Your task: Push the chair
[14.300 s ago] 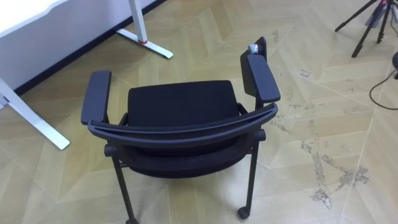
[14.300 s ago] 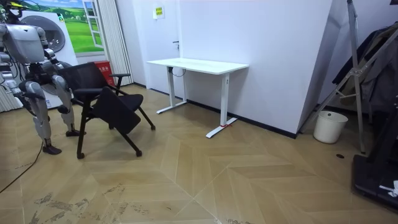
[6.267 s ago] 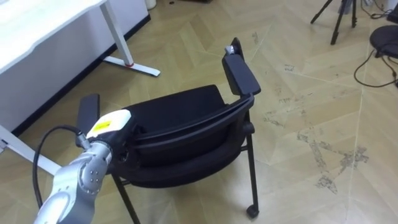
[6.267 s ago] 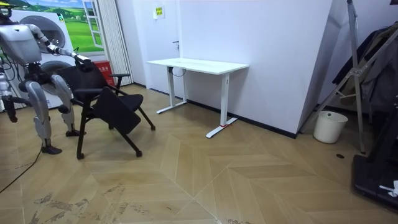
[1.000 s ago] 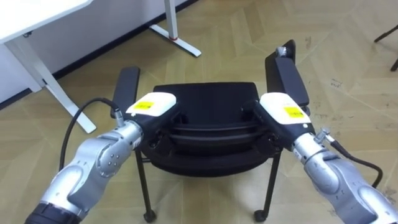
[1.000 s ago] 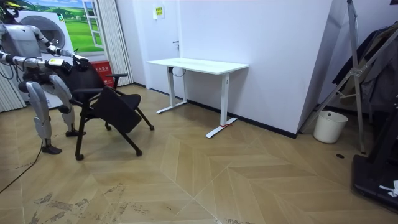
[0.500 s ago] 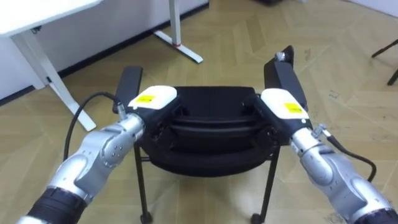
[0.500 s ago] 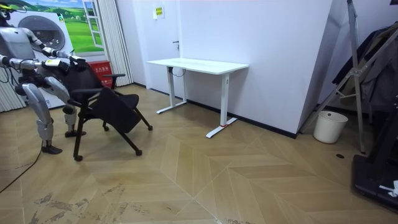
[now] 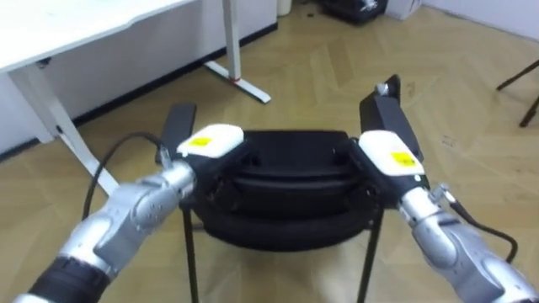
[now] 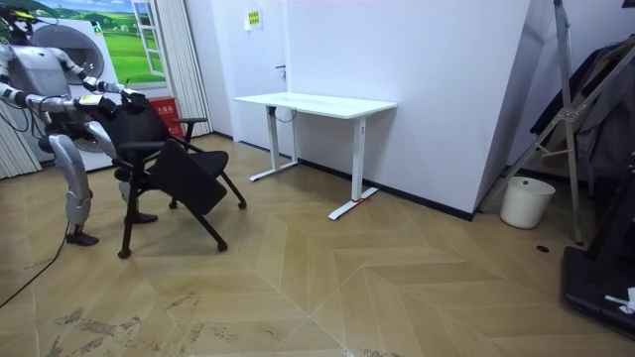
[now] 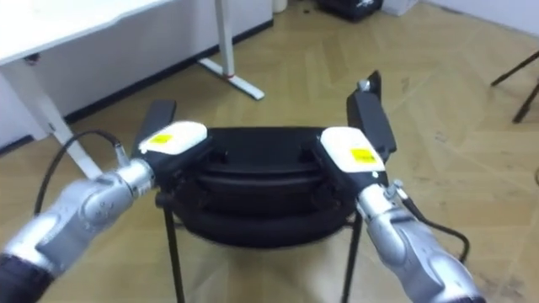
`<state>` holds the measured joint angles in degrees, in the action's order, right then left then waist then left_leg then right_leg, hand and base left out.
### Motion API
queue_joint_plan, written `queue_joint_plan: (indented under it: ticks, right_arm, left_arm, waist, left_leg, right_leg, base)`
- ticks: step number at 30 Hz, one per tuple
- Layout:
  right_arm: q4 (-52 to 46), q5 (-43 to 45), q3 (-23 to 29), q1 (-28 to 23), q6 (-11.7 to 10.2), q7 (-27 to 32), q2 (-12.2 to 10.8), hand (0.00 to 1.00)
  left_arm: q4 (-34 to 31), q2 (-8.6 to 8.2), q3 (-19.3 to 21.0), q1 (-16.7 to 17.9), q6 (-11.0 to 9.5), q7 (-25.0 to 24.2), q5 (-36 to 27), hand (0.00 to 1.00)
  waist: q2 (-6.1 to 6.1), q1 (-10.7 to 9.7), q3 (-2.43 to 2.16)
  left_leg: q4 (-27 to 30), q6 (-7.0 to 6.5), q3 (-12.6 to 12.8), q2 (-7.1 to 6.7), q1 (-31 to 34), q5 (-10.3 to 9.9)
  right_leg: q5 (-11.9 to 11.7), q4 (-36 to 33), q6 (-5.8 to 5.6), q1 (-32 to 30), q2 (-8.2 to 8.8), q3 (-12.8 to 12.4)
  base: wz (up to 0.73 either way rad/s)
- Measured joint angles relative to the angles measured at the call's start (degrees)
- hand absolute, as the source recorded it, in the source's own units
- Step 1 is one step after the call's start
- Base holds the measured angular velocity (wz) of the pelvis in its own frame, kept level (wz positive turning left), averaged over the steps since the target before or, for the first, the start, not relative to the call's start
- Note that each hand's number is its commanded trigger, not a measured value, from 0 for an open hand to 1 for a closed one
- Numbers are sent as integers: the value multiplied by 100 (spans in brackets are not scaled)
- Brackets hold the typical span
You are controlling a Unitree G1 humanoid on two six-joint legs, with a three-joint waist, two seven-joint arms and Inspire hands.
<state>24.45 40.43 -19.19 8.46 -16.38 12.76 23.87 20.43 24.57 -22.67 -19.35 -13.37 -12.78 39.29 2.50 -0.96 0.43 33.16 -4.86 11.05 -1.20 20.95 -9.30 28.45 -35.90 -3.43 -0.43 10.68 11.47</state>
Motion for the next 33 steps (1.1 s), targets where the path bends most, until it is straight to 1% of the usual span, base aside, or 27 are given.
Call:
queue_joint_plan:
  ticks: [1, 2, 3, 4, 5, 6, 8, 10, 11, 13, 14, 15, 16, 17, 18, 19, 20, 21, 22, 23, 24, 25, 26, 28, 29, 32, 33]
  right_arm:
    - [3, 1, -2, 29, 5, 19, -5, 100]
    - [61, -1, -17, 140, 14, 29, -5, 100]
    - [105, 4, -41, 281, 27, 29, -19, 100]
    - [117, 20, -41, 311, 38, 30, -21, 100]
    - [132, 34, -40, 336, 49, 42, -27, 100]
    - [134, 58, -41, 337, 58, 78, -25, 100]
    - [164, 69, -49, 348, 57, 142, -26, 100]
    - [243, 101, -153, 472, 36, 287, -11, 100]
    - [301, 113, -187, 513, 31, 335, -10, 100]
    - [417, 138, -295, 589, 15, 477, -3, 100]
    - [480, 172, -335, 591, 11, 573, -26, 100]
    - [490, 184, -371, 590, 11, 627, -36, 100]
    - [493, 184, -390, 590, 11, 664, -37, 100]
    - [550, 187, -425, 589, 9, 731, -40, 100]
    - [586, 184, -437, 593, 1, 755, -53, 100]
    - [589, 180, -438, 589, -1, 758, -54, 100]
    - [576, 173, -437, 600, 4, 703, -63, 100]
    - [575, 173, -427, 671, 52, 701, -97, 100]
    - [611, 176, -434, 675, 80, 680, -126, 100]
    - [663, 166, -434, 668, 89, 569, -178, 100]
    - [663, 166, -433, 653, 64, 514, -186, 100]
    - [662, 177, -431, 651, 41, 508, -183, 100]
    - [661, 202, -426, 647, 16, 501, -180, 100]
    - [636, 245, -425, 615, 19, 529, -178, 100]
    - [634, 247, -438, 616, 24, 528, -172, 100]
    - [588, 267, -399, 617, 22, 523, -169, 100]
    - [571, 285, -377, 621, 28, 526, -164, 100]
  left_arm:
    - [1, 6, 6, -21, -2, 2, -2, 100]
    - [32, 13, 16, -96, -2, 26, -3, 100]
    - [61, 9, 26, -154, 10, 91, 1, 100]
    - [75, -5, 28, -172, 20, 105, 4, 100]
    - [96, -11, 43, -184, 4, 113, 1, 100]
    - [96, -11, 45, -182, -8, 134, 2, 100]
    - [102, -8, 48, -183, -43, 197, 6, 100]
    - [100, 21, 47, -184, -47, 303, -4, 100]
    - [123, 23, 47, -185, -43, 343, -6, 100]
    - [275, 27, 19, -236, -57, 419, -59, 100]
    - [339, 16, -9, -242, -56, 478, -64, 100]
    - [360, 29, -14, -246, -66, 490, -64, 100]
    - [371, 35, -14, -248, -73, 494, -66, 100]
    - [407, 19, -38, -251, -64, 518, -65, 100]
    - [438, 18, -101, -266, -35, 568, -66, 100]
    - [450, 26, -126, -266, -43, 597, -65, 100]
    - [503, 68, -174, -257, -94, 677, -67, 100]
    - [547, 123, -207, -328, -162, 794, -81, 100]
    - [563, 107, -227, -330, -164, 841, -62, 100]
    - [597, 111, -242, -312, -160, 834, -31, 100]
    - [591, 138, -275, -303, -163, 847, -18, 100]
    - [593, 137, -273, -303, -159, 860, 2, 100]
    - [620, 125, -272, -301, -149, 886, 27, 100]
    - [689, 89, -276, -296, -150, 897, 29, 100]
    - [720, 82, -288, -297, -152, 920, 20, 100]
    - [741, 106, -296, -333, -175, 968, 23, 100]
    - [780, 77, -301, -372, -174, 991, 30, 100]
  waist:
    - [24, 19, -10]
    - [57, -16, 20]
    - [19, -32, 74]
    - [4, -50, 81]
    - [-5, -93, 85]
    - [-18, -139, 91]
    - [-85, -148, 122]
    - [-184, -165, 183]
    - [-224, -166, 195]
    - [-286, -233, 198]
    - [-260, -289, 174]
    - [-236, -343, 158]
    - [-221, -356, 140]
    - [-227, -448, 128]
    - [-203, -508, 103]
    - [-200, -478, 106]
    - [-329, -281, 55]
    - [-412, -203, 140]
    - [-372, -206, 123]
    - [-281, -276, 35]
    - [-212, -362, 8]
    - [-176, -402, -3]
    - [-141, -506, 6]
    - [-208, -537, 63]
    - [-243, -511, 100]
    - [-211, -557, 74]
    - [-209, -579, 73]
  left_leg:
    - [33, -56, -17, -77, 5, -40]
    - [139, -193, -24, -181, 11, -138]
    - [302, -325, -28, -194, 46, -224]
    - [364, -347, -27, -204, 61, -278]
    - [409, -369, -27, -242, 56, -334]
    - [410, -367, -33, -262, 42, -384]
    - [397, -393, -36, -228, 33, -409]
    - [406, -407, -202, -226, 53, -417]
    - [393, -408, -254, -224, 54, -418]
    - [282, -408, -383, -255, 33, -418]
    - [181, -394, -396, -262, 3, -409]
    - [157, -370, -399, -255, 16, -400]
    - [175, -352, -400, -255, 42, -392]
    - [254, -195, -435, -233, 60, -403]
    - [517, 30, -361, -130, 101, -561]
    - [824, 132, -283, 43, 92, -740]
    - [1383, 267, -307, 464, -70, -1182]
    - [1704, 178, -234, 675, -51, -1639]
    - [1731, 134, -334, 561, -66, -1679]
    - [1658, 116, -545, 325, -72, -1695]
    - [1481, 180, -675, 196, -88, -1663]
    - [1377, 225, -706, 153, -136, -1638]
    - [1183, 315, -753, 165, -224, -1585]
    - [969, 448, -807, 236, -397, -1507]
    - [929, 486, -895, 257, -450, -1480]
    - [914, 543, -1123, 259, -460, -1408]
    - [883, 532, -1125, 316, -473, -1388]
  right_leg:
    - [21, -106, 10, -32, 52, 1]
    - [39, -568, 35, -173, 173, -15]
    - [-143, -1280, 32, -452, 192, -19]
    - [-267, -1559, 48, -593, 223, -34]
    - [-558, -2024, -18, -848, 300, -153]
    - [-877, -2398, -16, -1087, 327, -263]
    - [-1288, -2764, -43, -1408, 313, -362]
    - [-1191, -2667, -54, -1809, 179, -261]
    - [-1143, -2544, -30, -1916, 108, -219]
    - [-1094, -1861, 6, -2114, -3, -50]
    - [-1103, -1179, 28, -2169, -99, -54]
    - [-1159, -533, 112, -2178, -185, -67]
    - [-1241, -319, 163, -2185, -210, -96]
    - [-1350, -227, 247, -2159, -265, -104]
    - [-1376, -185, 300, -2129, -223, 22]
    - [-1418, -208, 370, -2128, -191, 124]
    - [-1432, -376, 405, -2158, -190, 353]
    - [-1402, -710, 440, -2187, -105, 510]
    - [-1388, -820, 423, -2205, -94, 476]
    - [-1292, -879, 323, -2225, -125, 319]
    - [-1163, -831, 287, -2214, -239, 176]
    - [-1136, -734, 298, -2210, -293, 113]
    - [-1158, -503, 349, -2084, -392, 62]
    - [-1199, -231, 437, -1858, -523, 68]
    - [-1217, -154, 486, -1728, -562, 159]
    - [-1236, -173, 649, -1601, -506, 473]
    - [-1191, -204, 719, -1555, -467, 626]
  base:
    - [-31]
    - [-26]
    - [-23]
    - [-10]
    - [0]
    - [0]
    - [-7]
    - [-23]
    - [-5]
    - [18]
    - [36]
    - [37]
    - [50]
    - [44]
    - [24]
    - [-43]
    - [-73]
    - [-63]
    - [-9]
    - [38]
    - [52]
    - [68]
    - [52]
    - [23]
    - [-4]
    - [22]
    - [36]
